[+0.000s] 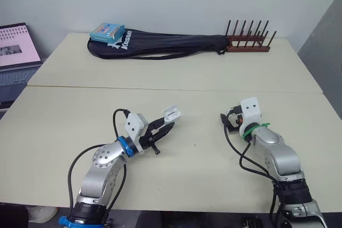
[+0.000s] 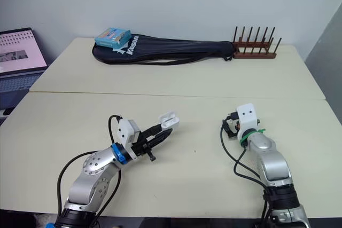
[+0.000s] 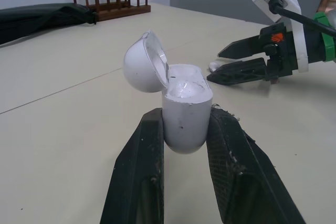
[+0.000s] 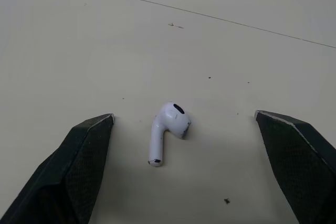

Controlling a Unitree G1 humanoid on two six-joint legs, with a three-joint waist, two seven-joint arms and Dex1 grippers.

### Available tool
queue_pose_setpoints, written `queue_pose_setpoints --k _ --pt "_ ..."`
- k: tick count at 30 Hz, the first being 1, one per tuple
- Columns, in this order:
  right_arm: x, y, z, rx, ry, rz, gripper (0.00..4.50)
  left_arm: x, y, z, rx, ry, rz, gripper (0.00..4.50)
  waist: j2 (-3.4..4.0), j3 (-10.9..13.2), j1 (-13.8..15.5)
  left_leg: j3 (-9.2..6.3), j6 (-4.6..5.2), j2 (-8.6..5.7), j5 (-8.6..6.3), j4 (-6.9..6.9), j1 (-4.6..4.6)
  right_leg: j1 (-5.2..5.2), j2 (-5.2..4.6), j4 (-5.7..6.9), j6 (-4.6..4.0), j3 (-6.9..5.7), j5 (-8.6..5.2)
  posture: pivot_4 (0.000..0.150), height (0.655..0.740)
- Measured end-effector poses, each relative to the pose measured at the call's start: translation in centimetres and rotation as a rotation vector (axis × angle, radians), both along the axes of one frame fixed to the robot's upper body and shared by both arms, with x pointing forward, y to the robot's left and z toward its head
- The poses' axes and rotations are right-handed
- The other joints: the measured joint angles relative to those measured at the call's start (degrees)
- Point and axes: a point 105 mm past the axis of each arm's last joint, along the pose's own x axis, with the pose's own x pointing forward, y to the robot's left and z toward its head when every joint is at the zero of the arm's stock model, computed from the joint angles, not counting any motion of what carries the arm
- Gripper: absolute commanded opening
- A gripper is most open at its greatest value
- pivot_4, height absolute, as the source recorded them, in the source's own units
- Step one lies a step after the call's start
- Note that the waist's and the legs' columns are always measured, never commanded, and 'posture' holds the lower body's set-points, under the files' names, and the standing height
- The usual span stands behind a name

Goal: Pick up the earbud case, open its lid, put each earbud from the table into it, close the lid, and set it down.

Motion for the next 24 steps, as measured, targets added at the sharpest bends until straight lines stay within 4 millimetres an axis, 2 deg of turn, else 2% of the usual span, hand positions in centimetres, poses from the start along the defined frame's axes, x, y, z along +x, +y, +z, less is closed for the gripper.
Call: queue_pose_setpoints --k 4,13,16,19,21,24 --pt "0.1 0.3 -0.3 0.019 0.006 0.004 3.62 0.0 0.0 0.0 0.0 0.001 0.0 0.77 0.0 0.0 0.0 0.0 0.0 0.0 0.0 0.0 0.0 0.0 0.0 0.01 0.0 0.0 0.0 0.15 0.7274" --pt "0.1 0.9 -0.3 0.043 0.039 0.053 0.55 -0.2 0.0 -0.4 0.004 0.012 0.0 0.77 -0.05 -0.1 0.3 -0.04 0.0 -0.03 0.0 0.01 0.0 0.05 -0.03 0.0 0.0 -0.05 0.0 0.15 0.7274" --pt "-0.5 0.0 0.0 0.005 0.065 0.11 0.44 -0.3 0.0 -0.6 0.005 0.018 0.0 0.77 -0.04 -0.1 0.4 -0.04 0.01 -0.04 -0.01 0.01 -0.05 0.05 -0.04 -0.09 0.0 -0.06 0.0 0.15 0.7274" --pt "-2.0 -0.8 0.3 -0.055 0.113 0.257 0.44 -0.6 0.0 -0.7 0.006 0.023 -0.001 0.77 -0.04 -0.1 0.4 -0.01 0.02 -0.03 -0.01 -0.02 -0.09 0.0 -0.04 -0.14 0.0 -0.04 0.0 0.15 0.7274" --pt "-4.0 -0.8 0.6 -0.104 0.154 0.442 0.44 -0.9 -0.3 -0.5 0.006 0.015 -0.01 0.77 0.0 -0.1 0.3 -0.01 0.03 -0.04 -0.02 -0.03 -0.12 -0.04 -0.03 -0.12 0.0 -0.03 0.0 0.15 0.7274" --pt "-8.0 -1.3 1.4 -0.237 0.219 0.785 0.44 -1.5 -0.4 -0.3 0.009 0.006 -0.02 0.77 0.0 0.0 0.2 -0.03 0.04 -0.03 -0.02 -0.02 -0.1 0.01 -0.01 -0.14 0.0 -0.07 0.0 0.15 0.7274"
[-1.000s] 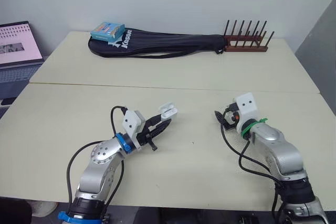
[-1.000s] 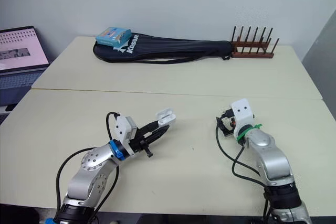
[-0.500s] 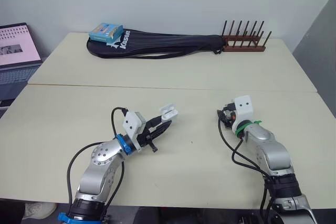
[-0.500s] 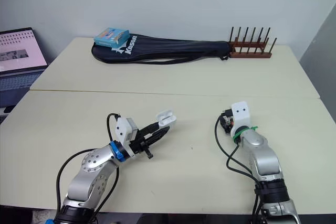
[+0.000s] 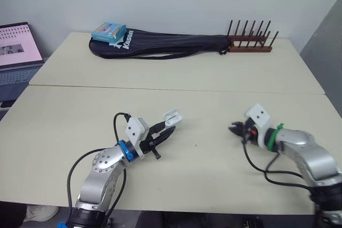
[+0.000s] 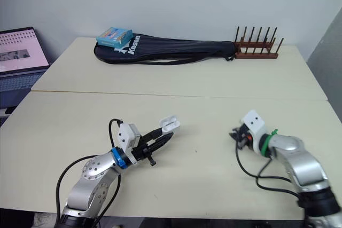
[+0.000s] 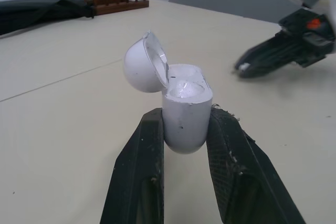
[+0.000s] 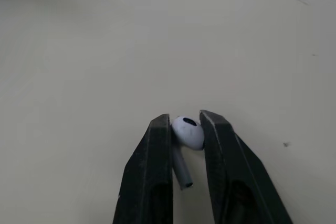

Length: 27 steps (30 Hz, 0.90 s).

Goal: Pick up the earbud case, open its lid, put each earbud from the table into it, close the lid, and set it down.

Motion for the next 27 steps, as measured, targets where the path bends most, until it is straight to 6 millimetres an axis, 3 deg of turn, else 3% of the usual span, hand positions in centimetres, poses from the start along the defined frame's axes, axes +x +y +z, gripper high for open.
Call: queue_pose_setpoints --k 5,8,13,26,27 --pt "-4.8 -2.4 -0.1 -0.203 0.109 0.416 0.44 -0.9 0.1 -0.2 0.016 0.015 0.0 0.77 -0.03 0.0 -0.2 0.02 0.01 0.0 -0.01 0.02 0.34 0.39 0.0 -0.06 0.0 0.02 0.0 0.15 0.7274" --pt "-6.1 -3.9 -0.4 -0.292 0.137 0.545 0.44 -1.4 0.2 -0.3 0.022 0.023 0.003 0.77 -0.08 0.1 -0.2 0.02 0.02 0.03 -0.01 0.01 0.56 0.66 0.01 -0.19 0.0 -0.02 0.0 0.15 0.7274" --pt "-6.1 -5.1 -1.3 -0.351 0.132 0.63 0.44 -1.8 0.2 -0.1 0.032 0.022 0.001 0.77 -0.08 0.1 -0.2 0.0 0.01 0.02 -0.01 0.01 0.71 0.82 -0.01 -0.23 0.0 -0.01 0.0 0.15 0.7274" --pt "-5.6 -4.6 -2.6 -0.368 0.125 0.662 0.44 -2.0 0.3 -0.5 0.037 0.056 0.019 0.77 -0.07 0.1 -0.1 -0.07 0.01 0.01 -0.01 0.01 0.76 0.9 -0.03 -0.27 -0.01 -0.04 0.0 0.15 0.7274" --pt "-5.6 -4.5 -2.6 -0.368 0.121 0.664 0.79 -1.9 0.4 -0.5 0.037 0.057 0.02 0.77 -0.07 0.1 -0.1 -0.07 0.01 0.02 -0.01 0.01 0.78 0.93 -0.03 -0.28 -0.01 -0.04 0.0 0.15 0.7274"
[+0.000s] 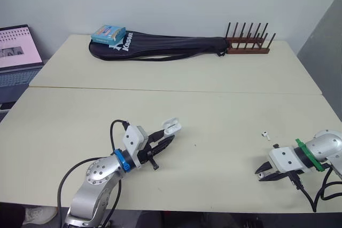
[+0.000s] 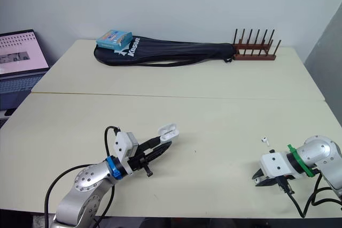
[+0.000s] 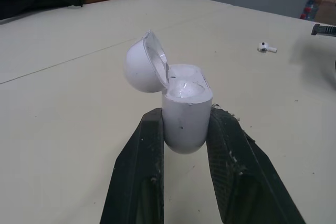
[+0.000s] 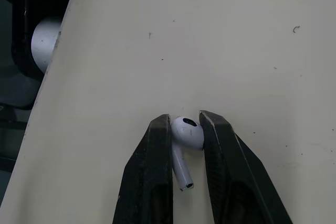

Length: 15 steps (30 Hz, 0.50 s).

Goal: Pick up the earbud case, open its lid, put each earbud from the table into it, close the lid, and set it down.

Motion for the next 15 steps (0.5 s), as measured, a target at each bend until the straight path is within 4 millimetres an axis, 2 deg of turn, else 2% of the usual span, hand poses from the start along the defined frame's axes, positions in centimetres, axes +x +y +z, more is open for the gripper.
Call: queue_pose_setpoints --k 1,3,6,12,15 --pt "0.1 0.0 0.0 0.003 -0.004 0.003 1.26 0.0 0.0 0.0 0.0 0.0 0.001 0.77 0.0 0.0 0.0 0.01 0.0 0.0 0.0 0.0 0.06 0.04 0.0 -0.01 0.0 0.01 0.0 0.15 0.7274" --pt "0.1 0.0 -0.1 0.007 -0.012 0.008 1.78 0.0 0.0 0.0 0.0 0.001 0.001 0.77 -0.01 0.0 0.0 0.02 0.0 0.0 0.0 -0.02 0.21 0.16 0.0 -0.02 0.0 0.03 0.0 0.15 0.7274" --pt "0.3 0.1 -0.1 0.017 -0.026 0.019 2.84 -0.1 -0.1 0.1 -0.001 -0.003 -0.001 0.77 -0.01 0.0 -0.1 0.02 0.0 0.01 0.0 -0.02 0.36 0.34 0.01 -0.05 0.0 0.04 0.0 0.15 0.7274" --pt "0.5 0.2 0.2 0.031 -0.041 0.02 2.86 -0.3 -0.2 0.1 0.0 0.007 -0.005 0.77 0.01 0.0 -0.1 -0.02 0.01 0.0 -0.01 -0.04 0.36 0.42 0.0 -0.19 0.0 0.03 0.0 0.15 0.7274" --pt "0.3 0.2 1.4 0.044 -0.052 0.004 2.86 -0.3 -0.2 0.1 0.001 0.011 -0.006 0.77 0.1 0.1 0.0 -0.07 0.02 0.0 -0.02 -0.06 0.3 0.42 -0.04 -0.23 0.0 0.04 0.0 0.15 0.7274"
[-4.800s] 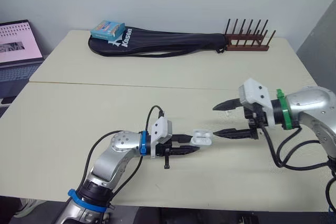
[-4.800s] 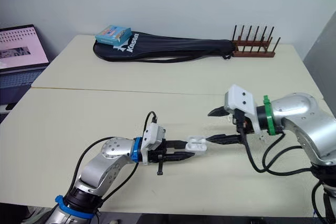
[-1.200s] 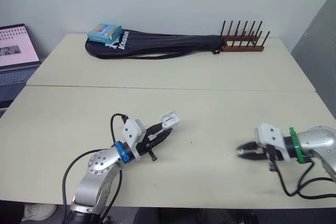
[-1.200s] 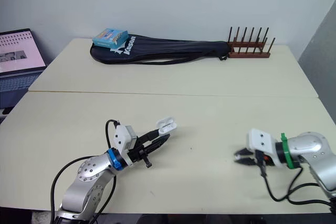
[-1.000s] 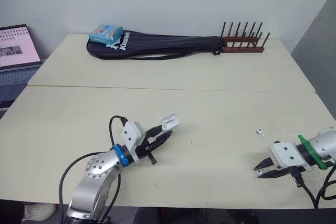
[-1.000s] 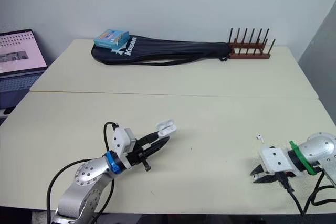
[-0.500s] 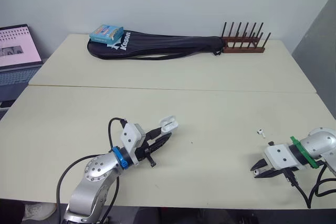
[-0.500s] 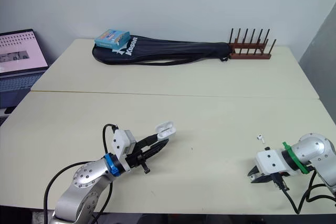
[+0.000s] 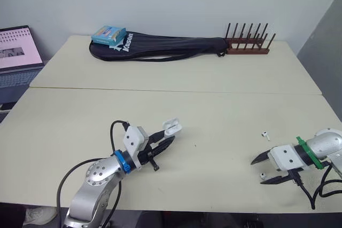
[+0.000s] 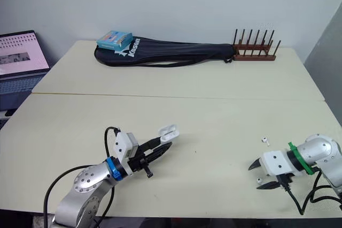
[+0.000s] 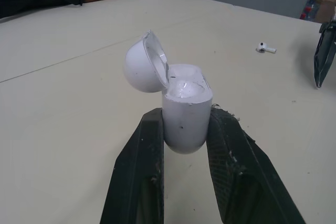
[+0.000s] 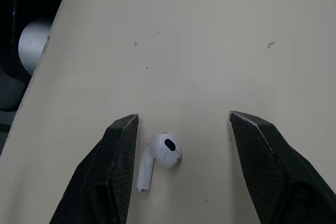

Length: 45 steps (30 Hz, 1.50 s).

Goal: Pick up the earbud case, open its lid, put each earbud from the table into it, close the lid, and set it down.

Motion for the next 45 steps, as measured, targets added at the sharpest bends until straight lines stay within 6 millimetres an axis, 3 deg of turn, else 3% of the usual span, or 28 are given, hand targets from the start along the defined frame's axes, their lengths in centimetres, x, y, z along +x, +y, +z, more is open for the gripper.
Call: queue_pose_setpoints --k 6,14,26,34,37,42,45 --pt "-0.7 -0.2 3.5 -0.119 -0.038 -0.151 2.86 -0.1 -0.3 -0.1 -0.001 0.005 -0.012 0.77 0.04 0.0 0.0 -0.13 0.0 0.0 0.0 -0.01 -0.01 0.04 0.0 -0.03 0.0 -0.03 0.0 0.15 0.7274" --pt "-1.1 0.2 2.7 -0.289 -0.082 -0.352 2.86 -0.2 -0.6 -0.2 -0.005 0.008 -0.021 0.77 0.03 0.0 0.0 -0.12 -0.01 -0.02 0.0 -0.02 -0.07 0.0 0.0 -0.12 0.0 -0.02 0.0 0.15 0.7274" --pt "-1.6 0.5 -0.2 -0.329 -0.05 -0.38 2.86 -0.3 -0.7 -0.3 -0.005 0.015 -0.023 0.77 0.02 0.0 0.0 -0.06 0.0 -0.02 -0.01 -0.06 -0.14 -0.02 -0.01 -0.32 0.0 -0.02 0.0 0.15 0.7274" --pt "-1.2 0.6 -0.4 -0.318 -0.052 -0.384 2.86 -0.3 -0.7 -0.4 -0.005 0.018 -0.024 0.77 -0.19 0.0 0.0 -0.08 0.0 0.01 -0.01 -0.04 -0.08 0.03 0.02 -0.33 -0.03 -0.05 0.02 0.15 0.7274" --pt "-1.2 0.7 -0.5 -0.316 -0.048 -0.384 2.25 -0.4 -0.9 -0.5 -0.006 0.021 -0.028 0.77 -0.3 0.0 0.0 -0.07 0.0 0.01 -0.01 -0.04 -0.07 0.04 0.02 -0.34 -0.03 -0.05 0.02 0.15 0.7274" --pt "-1.4 1.0 -0.7 -0.303 -0.042 -0.378 0.5 -0.4 -0.8 -0.5 -0.006 0.02 -0.023 0.77 -0.54 0.0 -0.1 -0.05 0.0 0.03 -0.01 -0.04 -0.05 0.05 0.03 -0.34 -0.03 -0.04 0.02 0.15 0.7274" --pt "-1.4 1.0 -0.8 -0.301 -0.041 -0.38 0.42 -0.4 -0.8 -0.5 -0.006 0.021 -0.022 0.77 -0.63 -0.1 -0.1 -0.06 0.0 0.03 -0.01 -0.04 -0.05 0.06 0.03 -0.35 -0.03 -0.04 0.02 0.15 0.7274"
